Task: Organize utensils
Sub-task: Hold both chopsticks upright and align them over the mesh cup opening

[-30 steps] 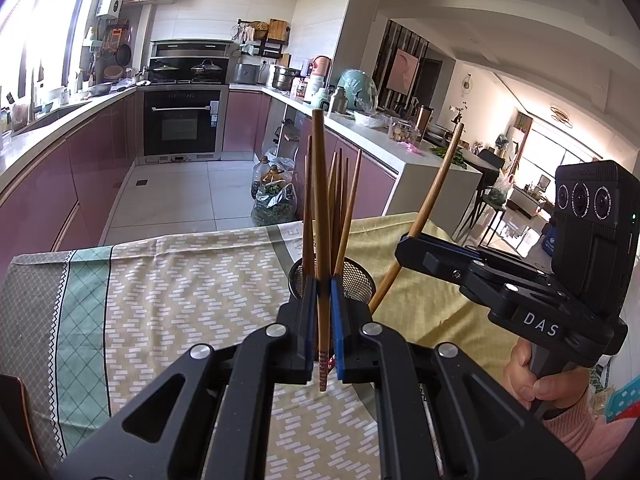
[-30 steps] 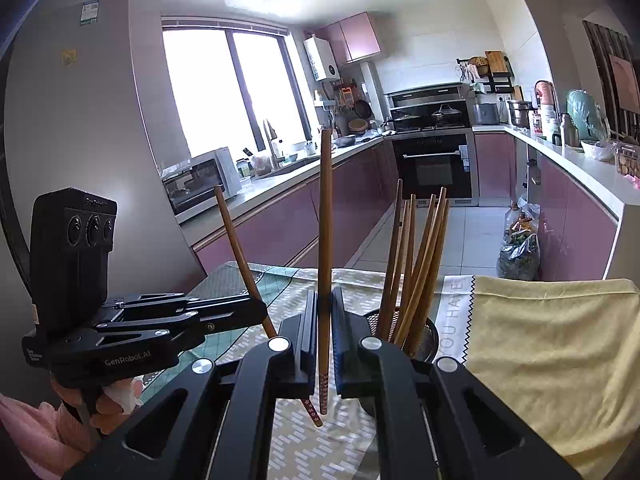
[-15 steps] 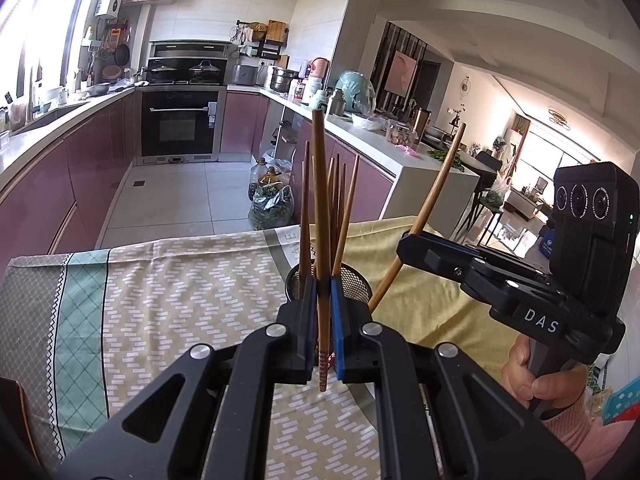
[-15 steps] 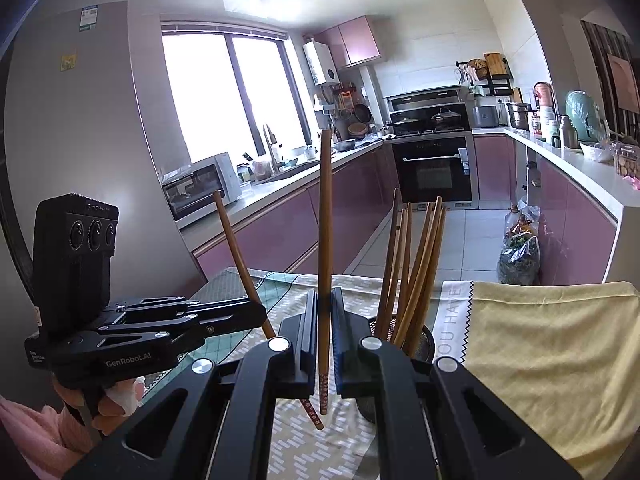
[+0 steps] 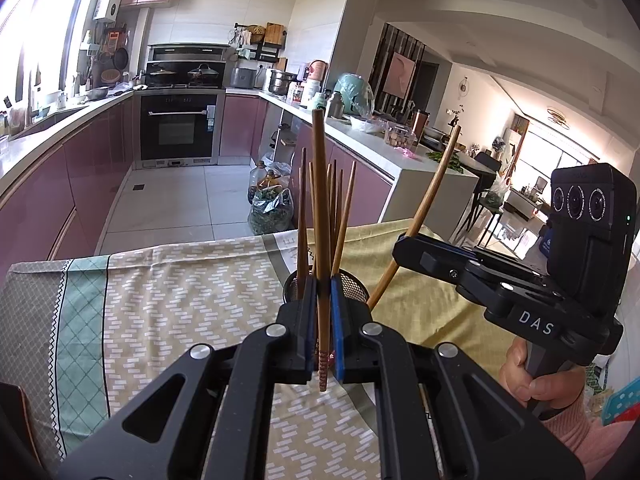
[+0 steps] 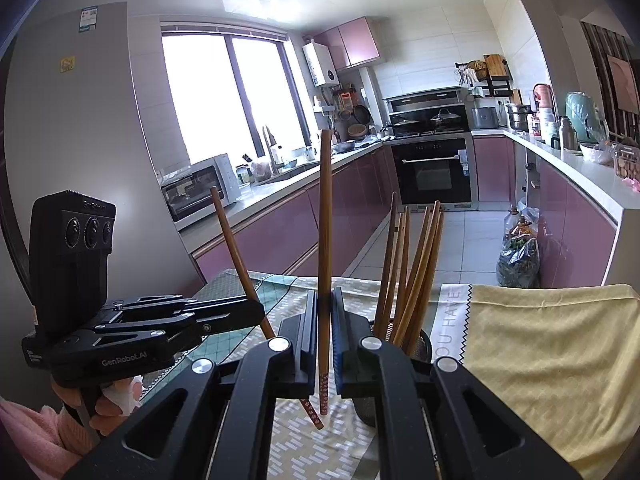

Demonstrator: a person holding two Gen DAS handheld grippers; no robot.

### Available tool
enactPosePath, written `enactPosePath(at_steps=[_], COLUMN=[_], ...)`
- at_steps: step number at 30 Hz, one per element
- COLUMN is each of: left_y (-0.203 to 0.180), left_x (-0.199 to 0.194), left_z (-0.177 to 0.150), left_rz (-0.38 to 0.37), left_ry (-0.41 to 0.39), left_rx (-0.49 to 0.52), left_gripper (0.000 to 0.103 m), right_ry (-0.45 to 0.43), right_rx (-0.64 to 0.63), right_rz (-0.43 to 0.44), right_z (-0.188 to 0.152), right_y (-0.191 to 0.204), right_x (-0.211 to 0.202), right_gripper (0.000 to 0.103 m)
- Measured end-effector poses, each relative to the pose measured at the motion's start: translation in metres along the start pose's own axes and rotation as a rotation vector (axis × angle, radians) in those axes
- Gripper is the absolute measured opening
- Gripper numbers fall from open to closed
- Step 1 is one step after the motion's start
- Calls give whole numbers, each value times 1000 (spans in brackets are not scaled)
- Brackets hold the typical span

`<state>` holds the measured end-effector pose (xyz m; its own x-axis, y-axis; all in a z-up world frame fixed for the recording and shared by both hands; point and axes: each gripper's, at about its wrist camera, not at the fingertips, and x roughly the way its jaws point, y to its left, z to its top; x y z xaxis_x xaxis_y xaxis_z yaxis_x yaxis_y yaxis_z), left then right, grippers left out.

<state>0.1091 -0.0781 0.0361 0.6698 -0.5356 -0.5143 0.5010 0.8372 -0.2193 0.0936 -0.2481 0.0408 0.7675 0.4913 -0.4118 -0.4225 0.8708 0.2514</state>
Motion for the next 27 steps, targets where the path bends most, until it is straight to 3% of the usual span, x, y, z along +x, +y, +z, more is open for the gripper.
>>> enactPosePath(at_steps=[27], left_y=[-2], left_x=[0], left_z=[8], left_rz=[0], left_ry=[-6], left_rx=[9], left_gripper=[8], right_ry=[-17], right_rx=[-7], right_rz=[0], right_z=[13], right_y=[-6], right_x=[-2], right_gripper=[6])
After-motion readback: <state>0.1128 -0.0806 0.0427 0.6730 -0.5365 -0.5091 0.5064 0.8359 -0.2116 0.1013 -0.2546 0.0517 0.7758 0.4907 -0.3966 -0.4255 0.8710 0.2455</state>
